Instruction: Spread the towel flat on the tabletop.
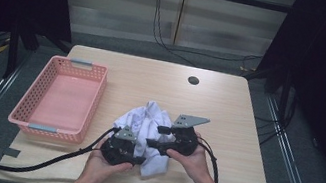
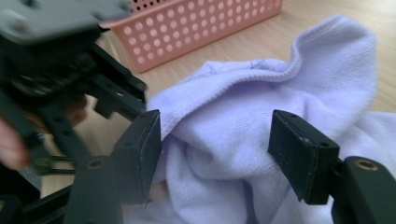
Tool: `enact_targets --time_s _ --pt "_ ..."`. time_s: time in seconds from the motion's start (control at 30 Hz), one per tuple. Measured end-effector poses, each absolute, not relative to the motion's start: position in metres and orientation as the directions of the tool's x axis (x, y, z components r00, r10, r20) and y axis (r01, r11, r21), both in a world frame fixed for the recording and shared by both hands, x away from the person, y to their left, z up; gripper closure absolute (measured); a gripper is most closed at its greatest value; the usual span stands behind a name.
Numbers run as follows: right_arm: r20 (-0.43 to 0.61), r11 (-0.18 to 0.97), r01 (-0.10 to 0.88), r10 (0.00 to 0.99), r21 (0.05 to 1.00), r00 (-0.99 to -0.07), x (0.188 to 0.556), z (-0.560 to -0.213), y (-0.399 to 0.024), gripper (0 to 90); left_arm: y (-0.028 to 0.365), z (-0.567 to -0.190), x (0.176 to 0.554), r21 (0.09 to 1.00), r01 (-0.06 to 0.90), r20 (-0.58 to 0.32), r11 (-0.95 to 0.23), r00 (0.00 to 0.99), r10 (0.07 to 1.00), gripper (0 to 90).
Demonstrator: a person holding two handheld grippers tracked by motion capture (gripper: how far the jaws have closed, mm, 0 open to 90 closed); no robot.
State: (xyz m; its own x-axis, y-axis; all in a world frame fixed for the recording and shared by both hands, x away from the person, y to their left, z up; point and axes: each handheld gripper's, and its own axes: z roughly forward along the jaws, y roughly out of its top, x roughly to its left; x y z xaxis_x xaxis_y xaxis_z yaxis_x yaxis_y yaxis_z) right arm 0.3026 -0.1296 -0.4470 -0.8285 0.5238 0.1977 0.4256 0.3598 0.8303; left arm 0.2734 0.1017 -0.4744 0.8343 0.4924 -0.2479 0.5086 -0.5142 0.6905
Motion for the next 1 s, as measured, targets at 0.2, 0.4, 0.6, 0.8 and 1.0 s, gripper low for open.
enact_targets --time_s 0.2,0.4,0.6,0.8,1.0 --pt "0.191 0.377 0.451 0.557 0.809 -0.808 0.307 -0.456 -0.135 83.7 0.140 -0.457 0.272 0.765 0.513 -0.261 -0.390 0.801 0.539 53.4" --pt "0.181 0.377 0.453 0.573 0.808 -0.799 0.303 -0.452 -0.151 86.2 0.142 -0.456 0.294 0.777 0.518 -0.239 -0.357 0.768 0.594 54.3" --pt "0.174 0.379 0.455 0.584 0.806 -0.793 0.297 -0.453 -0.168 76.9 0.112 -0.477 0.311 0.723 0.515 -0.200 -0.461 0.794 0.574 48.8" --pt "0.202 0.324 0.444 0.571 0.835 -0.796 0.294 -0.445 -0.170 36.8 0.100 -0.474 0.308 0.725 0.506 -0.205 -0.466 0.805 0.556 74.0" --pt "0.197 0.333 0.457 0.589 0.824 -0.784 0.302 -0.448 -0.153 49.9 0.093 -0.470 0.297 0.730 0.464 -0.181 -0.502 0.840 0.512 74.5"
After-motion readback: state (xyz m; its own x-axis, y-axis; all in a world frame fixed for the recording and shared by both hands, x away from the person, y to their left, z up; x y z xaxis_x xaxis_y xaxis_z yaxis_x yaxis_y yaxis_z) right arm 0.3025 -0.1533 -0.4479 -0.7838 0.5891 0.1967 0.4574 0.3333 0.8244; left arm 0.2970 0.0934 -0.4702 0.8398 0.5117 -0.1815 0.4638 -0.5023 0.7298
